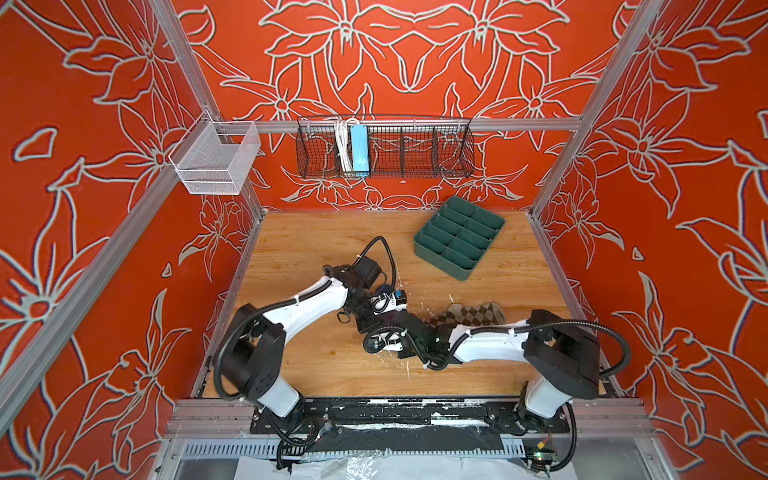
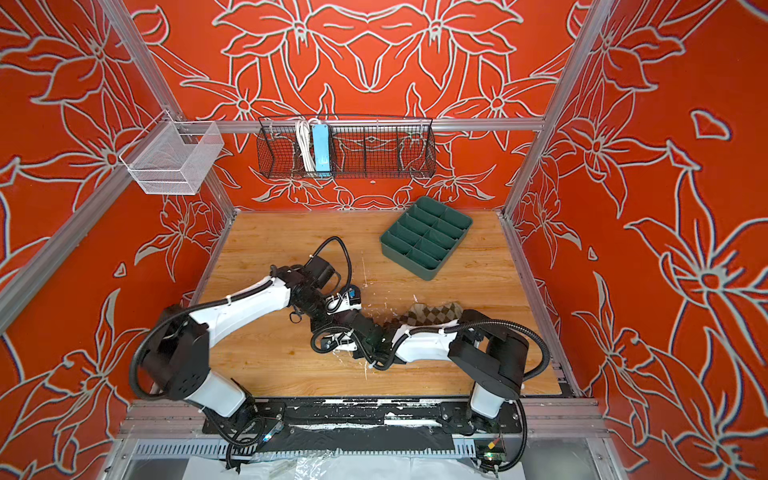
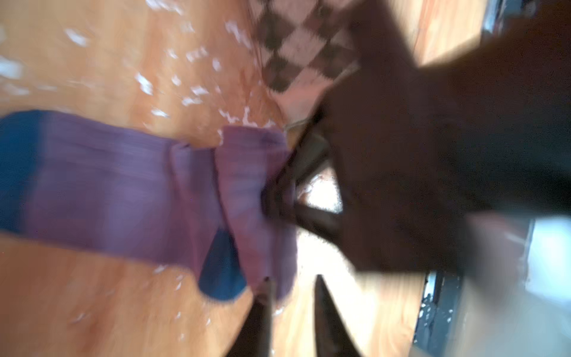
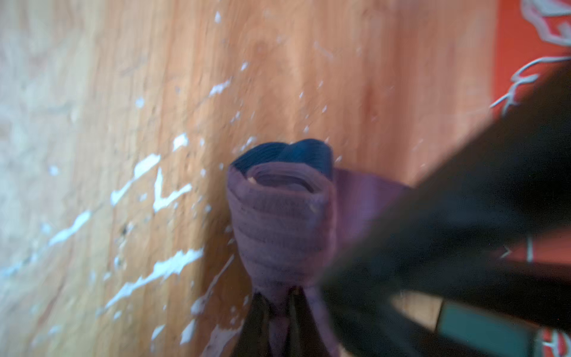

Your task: Roll the socks

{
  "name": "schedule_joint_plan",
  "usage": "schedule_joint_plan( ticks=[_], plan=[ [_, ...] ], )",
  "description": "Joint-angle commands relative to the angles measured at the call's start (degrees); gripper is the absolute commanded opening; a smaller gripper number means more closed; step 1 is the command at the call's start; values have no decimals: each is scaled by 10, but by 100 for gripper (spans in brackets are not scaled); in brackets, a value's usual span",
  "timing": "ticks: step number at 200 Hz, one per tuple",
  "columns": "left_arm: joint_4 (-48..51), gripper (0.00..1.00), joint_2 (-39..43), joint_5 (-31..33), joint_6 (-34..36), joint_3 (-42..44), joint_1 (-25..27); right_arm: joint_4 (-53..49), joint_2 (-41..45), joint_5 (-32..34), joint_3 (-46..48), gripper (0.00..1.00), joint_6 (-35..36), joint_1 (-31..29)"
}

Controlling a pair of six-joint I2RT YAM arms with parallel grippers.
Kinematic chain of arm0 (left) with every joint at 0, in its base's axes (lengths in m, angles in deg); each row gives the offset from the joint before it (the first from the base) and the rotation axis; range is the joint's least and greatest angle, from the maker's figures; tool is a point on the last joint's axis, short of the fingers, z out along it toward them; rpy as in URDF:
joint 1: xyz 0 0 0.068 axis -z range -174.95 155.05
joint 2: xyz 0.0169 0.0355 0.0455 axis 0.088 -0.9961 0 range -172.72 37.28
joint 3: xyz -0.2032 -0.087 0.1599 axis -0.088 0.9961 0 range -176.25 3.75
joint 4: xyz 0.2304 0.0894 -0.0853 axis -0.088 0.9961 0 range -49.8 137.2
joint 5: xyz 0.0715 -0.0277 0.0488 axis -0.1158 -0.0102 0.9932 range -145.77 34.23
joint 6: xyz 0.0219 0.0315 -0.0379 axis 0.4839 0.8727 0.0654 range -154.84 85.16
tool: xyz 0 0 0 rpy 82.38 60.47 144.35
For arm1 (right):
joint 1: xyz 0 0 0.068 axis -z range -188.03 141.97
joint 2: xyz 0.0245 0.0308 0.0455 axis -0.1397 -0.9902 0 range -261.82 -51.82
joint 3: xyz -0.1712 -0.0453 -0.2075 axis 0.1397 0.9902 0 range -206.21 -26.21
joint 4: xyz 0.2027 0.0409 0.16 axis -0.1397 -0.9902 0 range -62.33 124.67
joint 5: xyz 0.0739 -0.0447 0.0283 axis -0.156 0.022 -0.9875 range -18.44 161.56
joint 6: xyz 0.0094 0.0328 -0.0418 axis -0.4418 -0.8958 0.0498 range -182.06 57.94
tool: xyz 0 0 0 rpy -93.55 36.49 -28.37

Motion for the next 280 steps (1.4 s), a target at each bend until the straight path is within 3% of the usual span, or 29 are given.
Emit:
schedule_joint_plan(
  ticks=[1, 23, 55, 65, 83, 112, 141, 157, 185, 216, 280],
  plan=[
    [-60, 36, 81, 30, 6, 43, 2, -120, 4, -47, -20, 2, -17, 14],
    [-156, 45, 170, 117, -26, 101, 1, -178, 8, -92, -45, 2, -22, 30],
    [-285, 68, 290, 290, -99, 169, -3, -276, -3, -193, -96, 2, -25, 64],
    [-286, 83, 325, 329, -141, 169, -8, -303, -11, -230, -114, 3, -24, 77],
    [-229, 100, 348, 331, -186, 147, -25, -347, -33, -288, -149, 3, -25, 100],
    [-168, 97, 389, 253, -154, 149, -26, -426, -94, -338, -223, 4, -29, 132],
    [-173, 98, 440, 109, -90, 186, -26, -485, -159, -356, -290, 4, -35, 151],
    [-158, 99, 444, 71, -68, 193, -11, -487, -176, -356, -305, 5, -41, 156],
    [-179, 94, 432, 183, -24, 239, 89, -472, -191, -353, -311, 10, -53, 160],
    [-308, 91, 395, 304, 14, 325, 203, -470, -211, -359, -322, 12, -59, 162],
    [-457, 78, 197, 350, 16, 320, 222, -474, -220, -376, -325, 12, -58, 162]
  ],
)
